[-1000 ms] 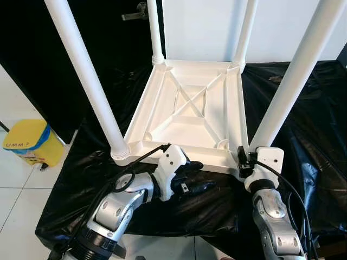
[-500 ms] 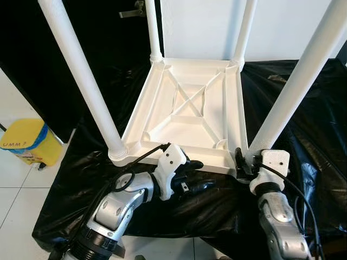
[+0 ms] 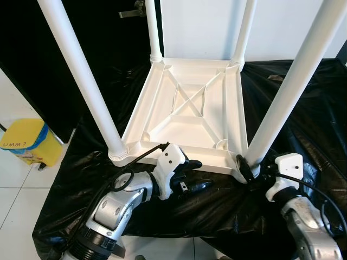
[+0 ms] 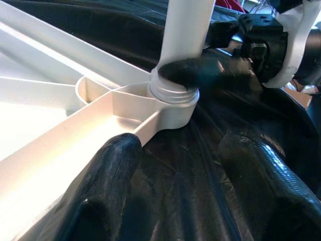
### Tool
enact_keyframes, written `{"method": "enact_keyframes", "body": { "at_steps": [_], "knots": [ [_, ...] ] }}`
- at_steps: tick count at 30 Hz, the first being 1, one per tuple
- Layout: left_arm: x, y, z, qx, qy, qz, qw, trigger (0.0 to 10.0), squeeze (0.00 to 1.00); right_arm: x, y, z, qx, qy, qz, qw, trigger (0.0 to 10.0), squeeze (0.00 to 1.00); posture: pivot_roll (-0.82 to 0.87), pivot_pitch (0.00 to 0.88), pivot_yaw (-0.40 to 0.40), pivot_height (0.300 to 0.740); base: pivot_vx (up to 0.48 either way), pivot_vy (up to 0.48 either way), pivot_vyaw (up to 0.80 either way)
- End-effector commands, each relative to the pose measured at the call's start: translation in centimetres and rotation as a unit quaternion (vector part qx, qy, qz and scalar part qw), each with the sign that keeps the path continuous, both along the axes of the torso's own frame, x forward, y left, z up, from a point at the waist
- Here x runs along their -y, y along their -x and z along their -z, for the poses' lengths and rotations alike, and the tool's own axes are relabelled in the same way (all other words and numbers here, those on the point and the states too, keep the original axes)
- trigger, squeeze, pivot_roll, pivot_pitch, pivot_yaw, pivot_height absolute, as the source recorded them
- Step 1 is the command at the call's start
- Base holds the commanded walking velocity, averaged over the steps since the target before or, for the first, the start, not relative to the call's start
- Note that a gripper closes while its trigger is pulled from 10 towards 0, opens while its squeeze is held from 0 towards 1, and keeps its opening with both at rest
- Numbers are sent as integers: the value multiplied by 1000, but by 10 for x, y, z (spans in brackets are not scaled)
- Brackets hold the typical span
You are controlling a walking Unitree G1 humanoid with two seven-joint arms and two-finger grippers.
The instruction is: Building children table
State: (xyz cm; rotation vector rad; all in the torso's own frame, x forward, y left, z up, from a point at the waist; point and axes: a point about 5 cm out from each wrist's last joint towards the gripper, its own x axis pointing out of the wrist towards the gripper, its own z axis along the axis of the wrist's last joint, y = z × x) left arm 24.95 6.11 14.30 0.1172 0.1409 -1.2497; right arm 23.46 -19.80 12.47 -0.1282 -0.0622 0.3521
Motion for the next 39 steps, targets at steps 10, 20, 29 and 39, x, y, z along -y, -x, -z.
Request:
{"method": "enact_keyframes", "body": {
  "at_steps": [10, 20, 29, 39],
  "knots": [
    [-4, -4, -1, 3, -10, -7, 1000, 10000, 0, 1, -20, -7, -10, 47, -125, 991, 10000, 0, -180, 56, 59, 740, 0, 0, 0],
    [-3, -3, -1, 3, -11, -3, 1000, 10000, 0, 1, -30, -4, -29, 76, -185, 979, 0, 0, -171, 44, 52, 740, 0, 0, 0],
    [-3, -2, -1, 3, -11, -3, 1000, 10000, 0, 6, -27, 4, -44, 75, -174, 981, 3922, 0, -170, 36, 46, 740, 0, 0, 0],
    [-1, 0, 0, 4, -11, -3, 1000, 10000, 0, -4, -18, 10, -35, 21, -100, 994, 10000, 0, -164, 30, 35, 740, 0, 0, 0]
  ]
}}
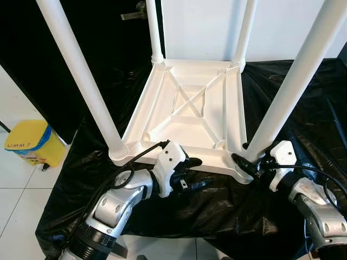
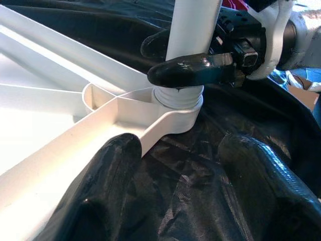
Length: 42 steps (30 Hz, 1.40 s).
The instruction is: Building children table
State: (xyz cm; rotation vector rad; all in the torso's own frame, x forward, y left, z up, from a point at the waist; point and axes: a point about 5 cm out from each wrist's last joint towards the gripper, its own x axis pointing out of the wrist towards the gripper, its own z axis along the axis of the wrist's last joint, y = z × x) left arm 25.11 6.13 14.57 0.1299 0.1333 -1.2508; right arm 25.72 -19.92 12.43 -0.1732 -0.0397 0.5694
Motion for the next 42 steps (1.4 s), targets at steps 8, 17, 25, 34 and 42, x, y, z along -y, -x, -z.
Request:
{"method": "enact_keyframes", "body": {
  "at_steps": [8, 17, 25, 34, 42],
  "knots": [
    [-1, 3, 4, -3, -9, -3, 1000, 10000, 0, -13, 10, 9, 6, -54, 133, 990, 10000, 0, -163, 30, 29, 740, 0, 0, 0],
    [-1, 3, 4, -3, -9, -4, 1000, 10000, 0, -22, 12, 13, 13, -86, 225, 971, 10000, 0, -158, 30, 23, 740, 0, 0, 0],
    [-2, 4, 4, -4, -8, -8, 1000, 10000, 0, -25, 11, 9, 46, -111, 360, 925, 10000, 0, -147, 37, 18, 740, 0, 0, 0],
    [-3, 5, 4, -5, -7, -13, 1000, 10000, 0, -35, 11, 3, 58, -127, 352, 926, 10000, 0, -151, 48, 17, 740, 0, 0, 0],
    [-2, 5, 4, -6, -4, -15, 1000, 10000, 0, -36, 11, 1, 66, -116, 359, 924, 10000, 0, -157, 55, 15, 740, 0, 0, 0]
  ]
}}
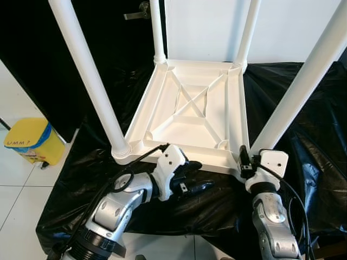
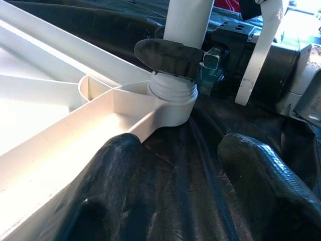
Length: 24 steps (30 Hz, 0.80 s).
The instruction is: Building children table
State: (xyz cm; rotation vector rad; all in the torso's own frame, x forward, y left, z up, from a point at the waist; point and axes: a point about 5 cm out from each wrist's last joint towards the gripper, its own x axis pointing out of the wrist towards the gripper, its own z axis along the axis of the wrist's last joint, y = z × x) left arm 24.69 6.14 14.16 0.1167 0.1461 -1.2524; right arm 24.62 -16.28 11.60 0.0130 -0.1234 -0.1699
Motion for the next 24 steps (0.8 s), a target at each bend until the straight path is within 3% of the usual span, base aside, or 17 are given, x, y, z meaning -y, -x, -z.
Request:
{"method": "enact_keyframes", "body": {
  "at_steps": [1, 6, 7, 15, 16, 20, 24],
  "knots": [
    [-1, 1, 0, 2, -5, -15, 1000, 10000, 0, 1, 0, -7, 22, 3, 8, 1000, 10000, 0, -158, 56, 14, 740, 0, 0, 0],
    [-1, 1, -1, 1, 0, -17, 1000, 10000, 0, 2, -1, -7, 22, 1, 3, 1000, 10000, 4, -157, 58, 12, 740, 0, 0, 0],
    [-1, 0, -1, 1, 1, -17, 1000, 10000, 0, 2, -1, -8, 23, 0, 2, 1000, 10000, 1000, -157, 58, 12, 740, 0, 0, 0],
    [-2, 0, -2, 2, 1, -18, 1000, 10000, 0, 4, 3, -12, 33, -3, -48, 998, 10000, 1000, -158, 50, 25, 740, 0, 0, 0],
    [-2, -1, -2, 3, 0, -17, 1000, 10000, 0, 6, 5, -12, 32, -5, -70, 997, 10000, 0, -161, 48, 29, 740, 0, 0, 0],
    [-3, -3, -3, 4, -2, -16, 1000, 10000, 0, 9, 8, -15, 30, -1, -130, 991, 10000, 0, -162, 48, 30, 740, 0, 0, 0],
    [-2, -6, -5, 9, -3, -11, 1000, 10000, 0, 14, 13, -17, 7, 50, -270, 962, 10000, 0, -179, 39, 44, 740, 0, 0, 0]
  ]
}}
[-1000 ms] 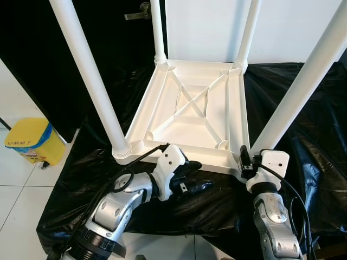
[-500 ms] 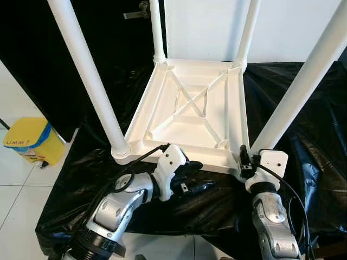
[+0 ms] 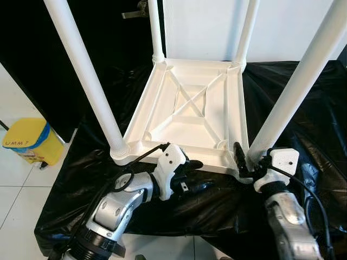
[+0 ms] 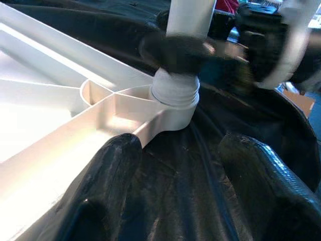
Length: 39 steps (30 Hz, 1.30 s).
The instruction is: Building children table
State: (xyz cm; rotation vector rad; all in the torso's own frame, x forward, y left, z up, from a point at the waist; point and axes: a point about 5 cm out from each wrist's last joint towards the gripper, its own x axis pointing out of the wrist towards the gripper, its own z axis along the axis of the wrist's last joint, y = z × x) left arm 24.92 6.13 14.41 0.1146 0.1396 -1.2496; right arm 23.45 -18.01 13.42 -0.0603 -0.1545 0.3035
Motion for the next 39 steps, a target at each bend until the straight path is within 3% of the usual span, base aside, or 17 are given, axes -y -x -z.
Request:
{"method": "enact_keyframes", "body": {
  "at_steps": [1, 8, 20, 21, 24, 25, 36, 37, 39],
  "knots": [
    [-2, -4, -2, 7, -6, -9, 1000, 10000, 0, -4, 1, 1, -9, 1, -39, 999, 10000, 0, -179, 39, 44, 740, 0, 0, 0],
    [-2, -9, -5, 15, -6, -8, 1000, 10000, 0, 12, -14, 1, -36, 66, -113, 991, 10000, 0, -180, 10, 47, 740, 0, 0, 0],
    [-1, -12, -6, 19, -5, -8, 1000, 10000, 0, 20, -23, 10, -70, 107, -163, 978, 10000, 0, -179, 1, 51, 740, 0, 0, 0],
    [-1, -11, -6, 19, -5, -6, 1000, 10000, 0, 21, -27, 14, -76, 113, -168, 976, 4353, 0, -179, 1, 54, 740, 0, 0, 0],
    [-1, -11, -6, 19, -5, -6, 1000, 10000, 0, 21, -27, 14, -76, 113, -168, 976, 4353, 0, -179, 1, 54, 740, 0, 0, 0],
    [0, -11, -6, 19, -5, -5, 1000, 10000, 0, 22, -31, 16, -77, 115, -169, 976, 0, 0, -176, 1, 55, 740, 0, 0, 0],
    [-1, -8, -4, 14, -8, -3, 1000, 10000, 0, 27, -33, 25, -91, 99, -129, 982, 0, 0, -171, 10, 53, 740, 0, 0, 0],
    [-1, -7, -3, 13, -8, -2, 1000, 10000, 0, 26, -31, 25, -86, 85, -98, 988, 10000, 0, -178, 11, 53, 740, 0, 0, 0],
    [-1, -7, -3, 13, -8, -2, 1000, 10000, 0, 26, -31, 25, -86, 85, -98, 988, 10000, 0, -178, 11, 53, 740, 0, 0, 0]
  ]
}}
